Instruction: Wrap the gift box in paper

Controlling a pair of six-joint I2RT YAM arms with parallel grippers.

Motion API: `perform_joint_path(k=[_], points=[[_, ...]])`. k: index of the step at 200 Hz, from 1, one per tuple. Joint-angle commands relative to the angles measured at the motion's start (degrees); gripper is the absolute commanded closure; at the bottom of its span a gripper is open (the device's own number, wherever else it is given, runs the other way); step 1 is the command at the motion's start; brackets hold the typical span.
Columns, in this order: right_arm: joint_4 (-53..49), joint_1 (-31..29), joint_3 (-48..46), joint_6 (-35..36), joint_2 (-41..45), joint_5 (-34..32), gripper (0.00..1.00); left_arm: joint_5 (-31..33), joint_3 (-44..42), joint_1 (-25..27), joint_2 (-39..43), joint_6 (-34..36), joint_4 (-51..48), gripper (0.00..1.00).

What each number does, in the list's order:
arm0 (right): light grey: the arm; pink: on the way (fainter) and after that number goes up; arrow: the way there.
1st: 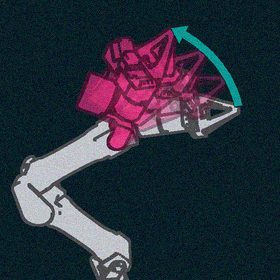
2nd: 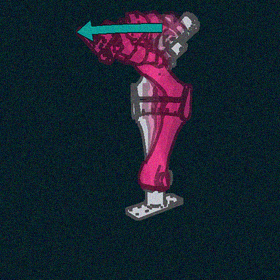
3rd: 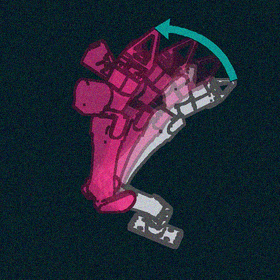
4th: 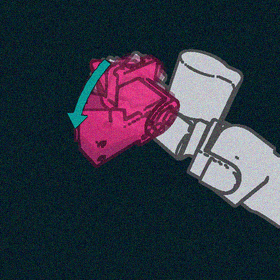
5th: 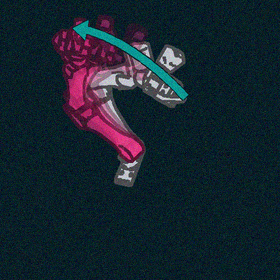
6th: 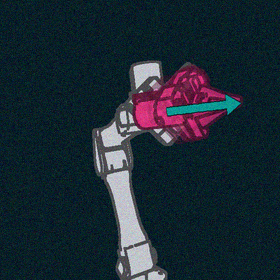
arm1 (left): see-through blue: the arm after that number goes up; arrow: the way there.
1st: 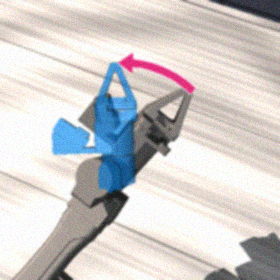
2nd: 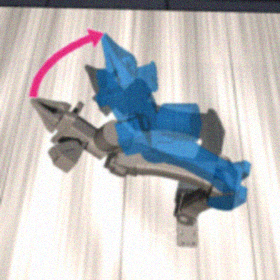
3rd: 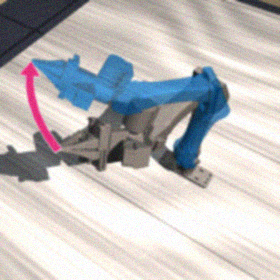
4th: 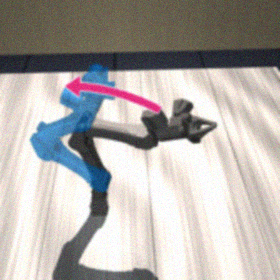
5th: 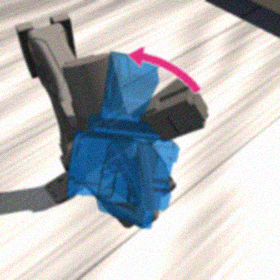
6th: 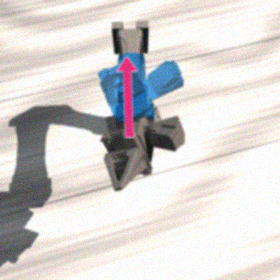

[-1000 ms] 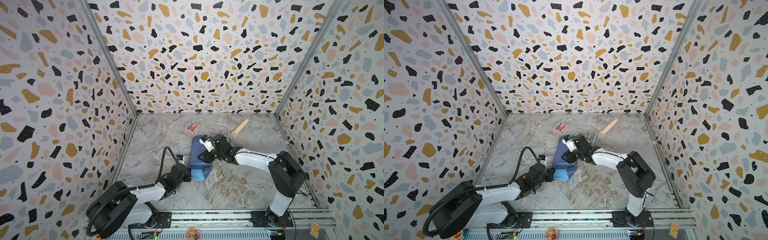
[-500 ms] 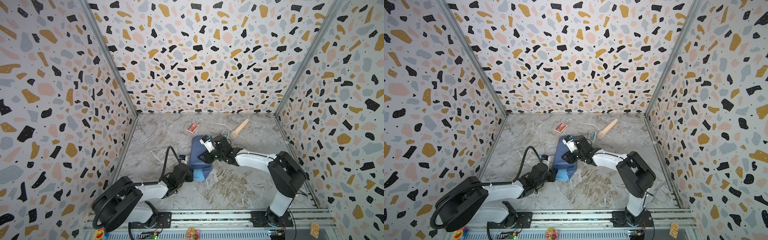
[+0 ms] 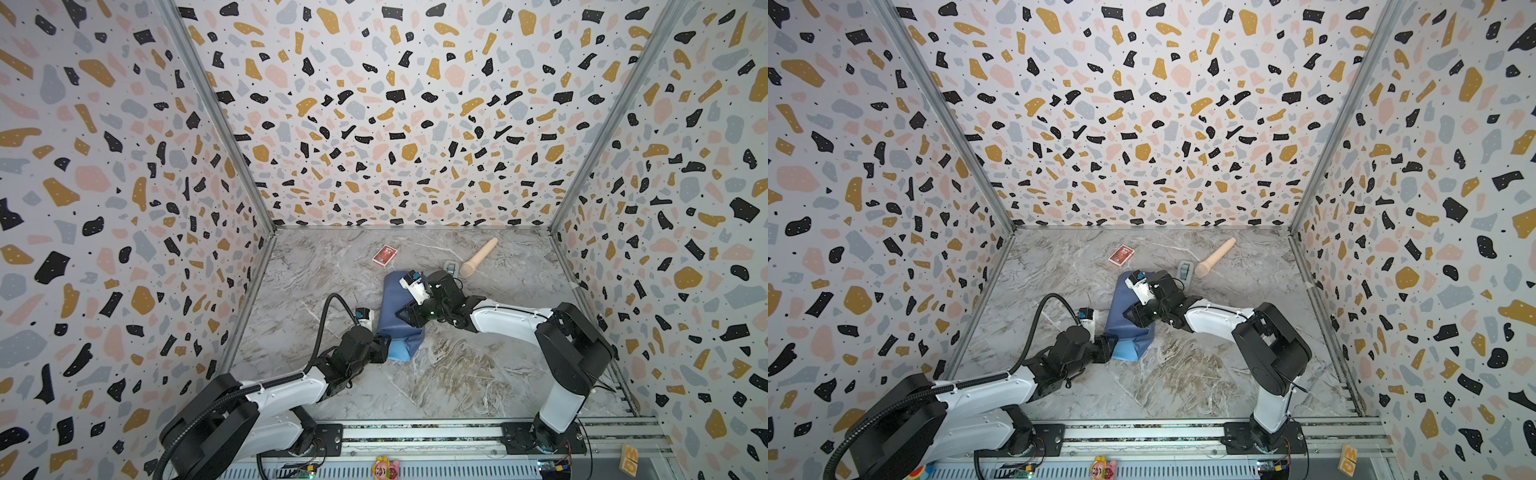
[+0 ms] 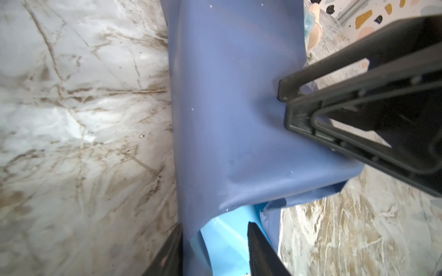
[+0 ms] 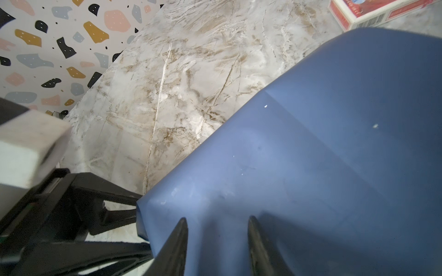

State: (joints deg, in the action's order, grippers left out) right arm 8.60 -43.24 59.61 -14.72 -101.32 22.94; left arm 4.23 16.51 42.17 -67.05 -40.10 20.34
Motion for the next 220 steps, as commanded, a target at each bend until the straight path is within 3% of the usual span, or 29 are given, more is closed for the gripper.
perform_joint_path(k=[1,44,79,133,220], points=[[-5.0,-0.2,-1.5,-0.7,-2.1,-0.2,0.58,-3.2,-0.8,0.2,1.0,-0.1,-0.8,0.65],[-5.0,-0.3,-1.5,-0.8,-2.2,-0.1,0.59,-6.2,-1.0,0.3,1.0,-0.9,1.7,0.71],[-5.0,-0.3,-1.9,-0.8,-2.0,-0.1,0.60,-7.8,-0.9,0.3,0.0,-1.8,4.3,0.60],[-5.0,-0.3,-2.2,-0.8,-2.0,0.1,0.61,-11.4,-1.2,0.3,-4.1,-4.5,11.6,0.54],[-9.3,-0.3,1.9,1.6,3.7,3.2,0.55,-6.8,-2.6,0.3,-2.6,-3.2,7.1,0.52]])
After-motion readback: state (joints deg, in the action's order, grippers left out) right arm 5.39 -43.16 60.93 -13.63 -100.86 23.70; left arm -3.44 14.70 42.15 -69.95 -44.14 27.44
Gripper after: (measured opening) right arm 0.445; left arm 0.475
